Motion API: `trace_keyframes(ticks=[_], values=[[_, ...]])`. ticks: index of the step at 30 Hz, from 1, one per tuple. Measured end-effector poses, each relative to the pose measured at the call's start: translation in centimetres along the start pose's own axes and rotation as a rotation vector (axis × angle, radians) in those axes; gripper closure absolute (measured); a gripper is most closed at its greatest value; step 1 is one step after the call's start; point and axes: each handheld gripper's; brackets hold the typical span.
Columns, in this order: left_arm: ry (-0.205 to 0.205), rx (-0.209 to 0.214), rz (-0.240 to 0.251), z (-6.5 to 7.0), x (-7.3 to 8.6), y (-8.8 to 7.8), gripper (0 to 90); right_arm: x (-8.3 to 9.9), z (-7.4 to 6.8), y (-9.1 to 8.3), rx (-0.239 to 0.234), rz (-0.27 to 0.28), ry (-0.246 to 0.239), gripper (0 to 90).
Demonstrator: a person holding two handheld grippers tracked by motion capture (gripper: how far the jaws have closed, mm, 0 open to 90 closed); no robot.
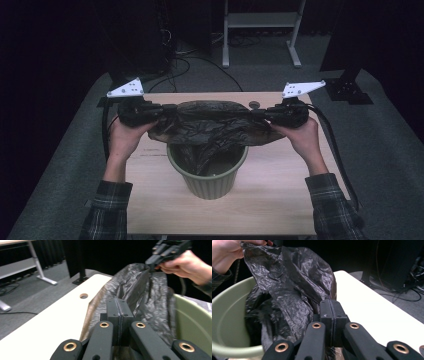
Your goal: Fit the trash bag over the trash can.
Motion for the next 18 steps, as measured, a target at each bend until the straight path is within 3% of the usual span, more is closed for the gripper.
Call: trace_keyframes(ticks=[5,10,16,18], values=[[-0.034,-0.059,-0.02,-2.4,0.6,1.7,90.0,0.5,1.1,1.1,0.007,-0.005,0.038,89.1],[-0.076,-0.093,-0.05,-4.0,2.1,2.9,90.0,1.4,1.8,2.9,0.018,-0.066,0.06,88.8],[-0.121,-0.099,-0.089,-5.2,4.1,3.6,90.0,2.4,2.2,4.8,0.011,-0.124,0.081,87.7],[-0.125,-0.087,-0.081,-5.2,4.4,3.5,90.0,2.6,2.1,5.1,0.008,-0.138,0.081,81.3]])
Point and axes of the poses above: each handheld gripper's, and its own axes: y roughly forward along the jaws, x roughly out of its underside, z roughly to its right, and after that the axes turned 13 degrees about -y, right-handed
